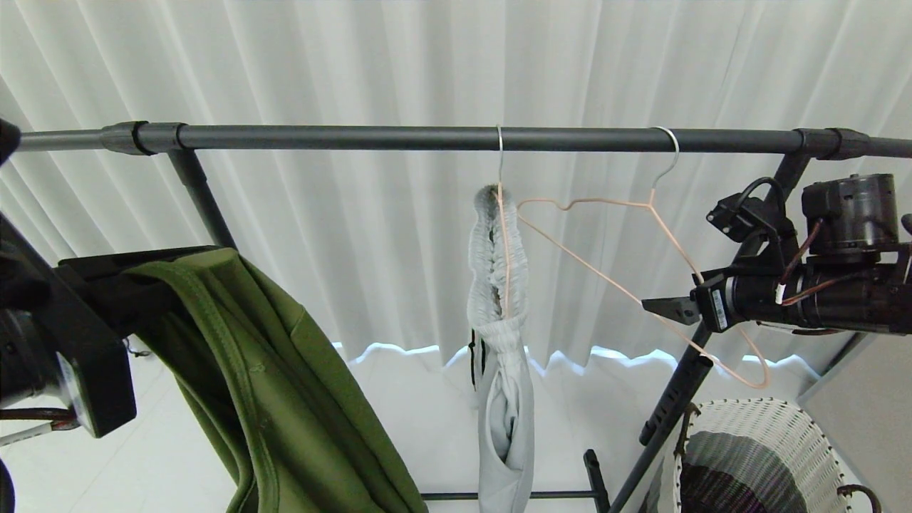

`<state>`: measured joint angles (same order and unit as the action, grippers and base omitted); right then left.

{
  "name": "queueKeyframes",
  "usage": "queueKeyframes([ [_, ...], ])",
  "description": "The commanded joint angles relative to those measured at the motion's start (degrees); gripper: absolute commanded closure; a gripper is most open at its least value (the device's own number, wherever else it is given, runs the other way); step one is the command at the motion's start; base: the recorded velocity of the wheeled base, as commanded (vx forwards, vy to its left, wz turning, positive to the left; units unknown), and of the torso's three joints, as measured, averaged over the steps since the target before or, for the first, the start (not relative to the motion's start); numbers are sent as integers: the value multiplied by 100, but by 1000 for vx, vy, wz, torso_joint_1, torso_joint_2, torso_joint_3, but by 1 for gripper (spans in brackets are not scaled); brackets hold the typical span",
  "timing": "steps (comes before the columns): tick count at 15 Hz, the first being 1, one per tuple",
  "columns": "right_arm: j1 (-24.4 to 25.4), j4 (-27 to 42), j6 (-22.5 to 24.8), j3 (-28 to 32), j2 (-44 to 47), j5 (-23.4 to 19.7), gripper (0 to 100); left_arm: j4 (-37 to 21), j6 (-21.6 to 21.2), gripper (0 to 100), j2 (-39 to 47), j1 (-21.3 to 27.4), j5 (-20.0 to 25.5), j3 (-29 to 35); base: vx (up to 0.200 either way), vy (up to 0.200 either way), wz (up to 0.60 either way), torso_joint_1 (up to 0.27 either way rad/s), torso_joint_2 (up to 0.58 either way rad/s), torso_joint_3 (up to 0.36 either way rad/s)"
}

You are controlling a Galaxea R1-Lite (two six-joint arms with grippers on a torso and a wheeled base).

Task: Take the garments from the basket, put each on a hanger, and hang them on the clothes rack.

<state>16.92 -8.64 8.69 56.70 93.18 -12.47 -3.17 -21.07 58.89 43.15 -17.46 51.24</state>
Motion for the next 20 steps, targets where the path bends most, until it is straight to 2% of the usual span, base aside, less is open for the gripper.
queueKeyframes([
  [1, -31, -6, 1, -1, 77, -1, 100, 1, 6, 100, 8, 0, -3, 0, 0, 0, 0, 0, 0, 0],
  [14, -31, -182, -333, -45, -125, 8, 100, 1, 24, 100, 8, 0, -3, -17, 0, 0, 0, 0, 0, 0],
  [20, 31, -357, -474, -317, -714, 8, 100, 1, 24, 100, -1, 0, -3, -123, 0, 0, 0, 0, 0, 0],
])
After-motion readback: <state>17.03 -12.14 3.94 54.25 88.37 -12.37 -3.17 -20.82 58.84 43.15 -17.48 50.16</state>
